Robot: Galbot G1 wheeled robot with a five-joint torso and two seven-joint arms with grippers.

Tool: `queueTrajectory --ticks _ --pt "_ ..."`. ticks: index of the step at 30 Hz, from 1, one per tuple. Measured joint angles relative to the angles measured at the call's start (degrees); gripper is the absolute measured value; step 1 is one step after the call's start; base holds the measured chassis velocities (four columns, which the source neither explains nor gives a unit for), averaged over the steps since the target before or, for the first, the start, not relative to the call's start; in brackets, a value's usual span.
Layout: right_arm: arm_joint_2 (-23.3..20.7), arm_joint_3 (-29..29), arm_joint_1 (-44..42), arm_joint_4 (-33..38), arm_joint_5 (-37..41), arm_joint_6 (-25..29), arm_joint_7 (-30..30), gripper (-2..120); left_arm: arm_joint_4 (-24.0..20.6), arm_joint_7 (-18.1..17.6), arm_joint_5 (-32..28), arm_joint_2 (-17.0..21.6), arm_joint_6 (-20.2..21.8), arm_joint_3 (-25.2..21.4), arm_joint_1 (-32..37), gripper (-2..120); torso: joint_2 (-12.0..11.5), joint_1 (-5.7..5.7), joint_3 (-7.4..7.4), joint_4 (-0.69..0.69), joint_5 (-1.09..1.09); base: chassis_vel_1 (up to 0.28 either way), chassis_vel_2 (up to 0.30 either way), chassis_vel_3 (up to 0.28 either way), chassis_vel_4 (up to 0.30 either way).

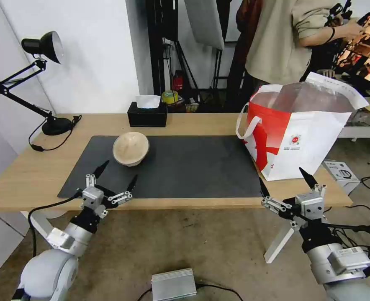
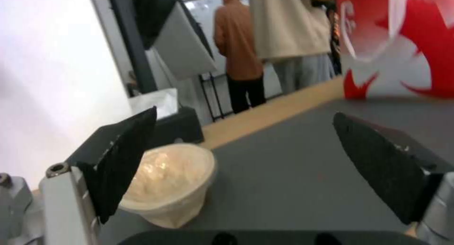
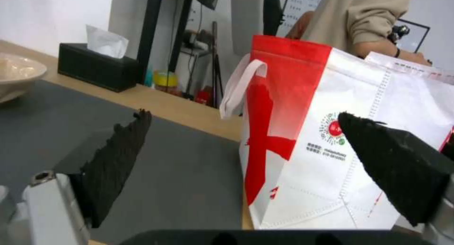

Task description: Pick up the trash from the table and place it into the takeout bag.

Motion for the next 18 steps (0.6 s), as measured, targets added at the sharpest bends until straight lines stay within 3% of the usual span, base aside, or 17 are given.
queueTrajectory --ticks 18 --pt "0.0 0.0 0.0 0.0 0.0 0.0 0.0 100 4.7 0.5 -3.9 12.3 1.9 4.7 -9.0 100 0.0 0.00 0.00 0.00 0.00 0.000 0.000 0.000 0.000"
